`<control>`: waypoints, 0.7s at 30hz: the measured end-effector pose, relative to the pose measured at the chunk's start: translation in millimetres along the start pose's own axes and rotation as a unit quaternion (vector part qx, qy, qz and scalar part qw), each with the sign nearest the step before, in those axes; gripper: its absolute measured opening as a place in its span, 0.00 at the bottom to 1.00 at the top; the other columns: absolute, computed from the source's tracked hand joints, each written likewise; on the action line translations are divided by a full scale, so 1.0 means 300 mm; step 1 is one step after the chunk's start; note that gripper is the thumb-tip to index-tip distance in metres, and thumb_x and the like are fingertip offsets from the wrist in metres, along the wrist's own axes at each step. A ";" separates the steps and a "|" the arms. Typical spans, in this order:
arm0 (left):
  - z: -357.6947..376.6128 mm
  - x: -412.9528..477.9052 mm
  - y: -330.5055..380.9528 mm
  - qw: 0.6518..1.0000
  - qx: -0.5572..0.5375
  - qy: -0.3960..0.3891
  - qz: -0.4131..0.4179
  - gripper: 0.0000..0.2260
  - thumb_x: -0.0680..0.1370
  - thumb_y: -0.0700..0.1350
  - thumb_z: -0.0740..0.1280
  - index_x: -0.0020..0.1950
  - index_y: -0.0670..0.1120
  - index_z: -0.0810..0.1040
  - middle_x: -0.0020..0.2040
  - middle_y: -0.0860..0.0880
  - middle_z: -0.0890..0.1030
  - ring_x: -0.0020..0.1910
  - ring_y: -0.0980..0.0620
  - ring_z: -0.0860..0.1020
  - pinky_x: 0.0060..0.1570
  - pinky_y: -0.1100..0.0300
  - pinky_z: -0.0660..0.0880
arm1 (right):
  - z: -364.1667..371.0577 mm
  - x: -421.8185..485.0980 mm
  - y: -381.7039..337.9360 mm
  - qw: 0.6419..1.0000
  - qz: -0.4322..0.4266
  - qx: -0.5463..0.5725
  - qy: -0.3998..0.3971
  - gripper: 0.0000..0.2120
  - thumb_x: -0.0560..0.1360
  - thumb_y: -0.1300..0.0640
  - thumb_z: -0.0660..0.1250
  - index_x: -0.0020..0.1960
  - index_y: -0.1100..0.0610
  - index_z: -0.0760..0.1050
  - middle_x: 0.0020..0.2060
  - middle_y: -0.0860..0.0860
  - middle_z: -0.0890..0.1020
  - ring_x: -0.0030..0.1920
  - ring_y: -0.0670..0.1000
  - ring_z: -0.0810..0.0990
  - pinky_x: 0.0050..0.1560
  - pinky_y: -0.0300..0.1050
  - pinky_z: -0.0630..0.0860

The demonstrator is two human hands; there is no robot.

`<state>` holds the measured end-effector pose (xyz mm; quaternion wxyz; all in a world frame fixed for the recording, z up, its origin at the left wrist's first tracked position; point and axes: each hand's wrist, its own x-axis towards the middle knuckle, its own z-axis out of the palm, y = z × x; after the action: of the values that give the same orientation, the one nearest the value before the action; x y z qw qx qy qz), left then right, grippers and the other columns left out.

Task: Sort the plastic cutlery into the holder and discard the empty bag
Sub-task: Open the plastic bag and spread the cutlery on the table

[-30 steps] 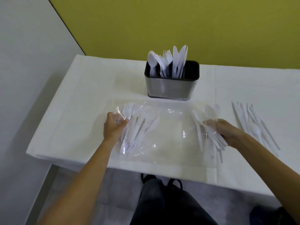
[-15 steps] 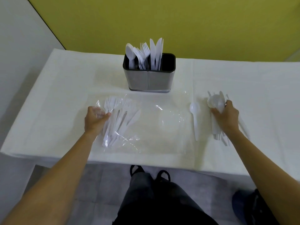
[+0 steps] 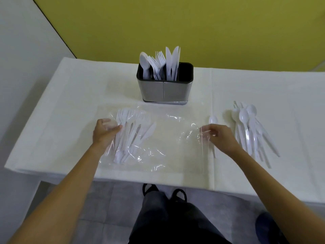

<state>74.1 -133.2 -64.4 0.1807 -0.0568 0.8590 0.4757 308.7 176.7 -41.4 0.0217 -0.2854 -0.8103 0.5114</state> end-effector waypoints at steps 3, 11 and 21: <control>-0.009 -0.024 0.055 0.996 -0.066 -0.036 -0.036 0.16 0.72 0.40 0.74 0.57 0.46 0.75 0.46 0.46 0.78 0.42 0.49 0.77 0.41 0.62 0.74 | 0.056 0.029 -0.041 0.949 0.107 0.240 -0.174 0.21 0.69 0.58 0.74 0.60 0.61 0.76 0.54 0.58 0.83 0.54 0.55 0.82 0.58 0.50 0.77; -0.062 -0.136 0.224 0.971 -0.097 -0.216 -0.011 0.07 0.76 0.38 0.68 0.52 0.46 0.81 0.43 0.52 0.81 0.37 0.53 0.81 0.37 0.59 0.81 | 0.248 0.125 -0.114 0.808 0.285 0.421 -0.296 0.25 0.80 0.46 0.56 0.67 0.64 0.66 0.61 0.61 0.78 0.60 0.57 0.79 0.60 0.49 0.76; -0.062 -0.235 0.321 0.950 -0.116 -0.288 0.032 0.13 0.76 0.37 0.67 0.58 0.47 0.78 0.40 0.49 0.83 0.43 0.45 0.84 0.36 0.62 0.76 | 0.307 0.106 -0.148 0.772 0.286 0.462 -0.330 0.24 0.78 0.46 0.58 0.62 0.65 0.72 0.58 0.63 0.79 0.56 0.58 0.81 0.60 0.49 0.75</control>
<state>108.9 -102.1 46.9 0.3972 0.0899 0.7104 0.5740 232.4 103.0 -56.2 -0.2648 -0.2734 -0.3148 0.8695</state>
